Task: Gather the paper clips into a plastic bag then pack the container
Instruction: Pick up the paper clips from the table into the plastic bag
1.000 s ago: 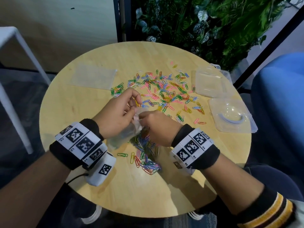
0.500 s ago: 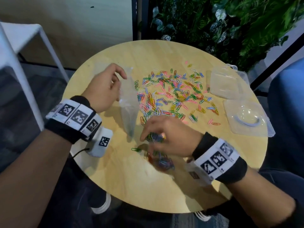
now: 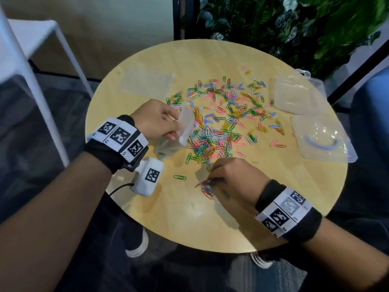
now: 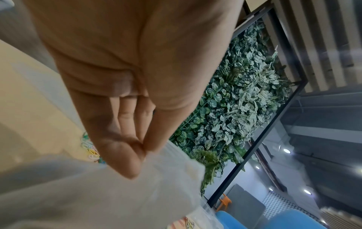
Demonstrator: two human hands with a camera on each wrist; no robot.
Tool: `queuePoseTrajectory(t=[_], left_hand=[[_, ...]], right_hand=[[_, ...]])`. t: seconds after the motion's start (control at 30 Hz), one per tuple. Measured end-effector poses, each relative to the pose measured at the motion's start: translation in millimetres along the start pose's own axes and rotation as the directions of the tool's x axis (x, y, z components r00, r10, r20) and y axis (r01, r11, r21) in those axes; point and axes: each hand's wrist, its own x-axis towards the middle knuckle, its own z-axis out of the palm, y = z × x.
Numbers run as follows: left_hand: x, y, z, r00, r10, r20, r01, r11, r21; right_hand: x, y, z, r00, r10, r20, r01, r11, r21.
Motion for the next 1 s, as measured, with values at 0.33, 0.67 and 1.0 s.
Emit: queuePoseTrajectory(t=[0.33,0.67,1.0], left_hand=[[0.5,5.3,24.8,0.994,0.093,0.056,-0.096,0.994,0.051],[2.5,8.9,39.5,0.987,0.132,0.094,-0.142,0.985,0.103],[1.6,8.0,37.4,0.985,0.164,0.058,-0.170,0.980,0.106]], right_hand=[[3.5,35.6,-39.9,0.891,0.377,-0.253,-0.230,0.855,0.465],[30.1,13.5,-73.9,0.883,0.466,-0.061,0.143,-0.142,0.980],[50.6,7.6,-50.7,0.868,0.488,-0.095,0.051,0.101,0.994]])
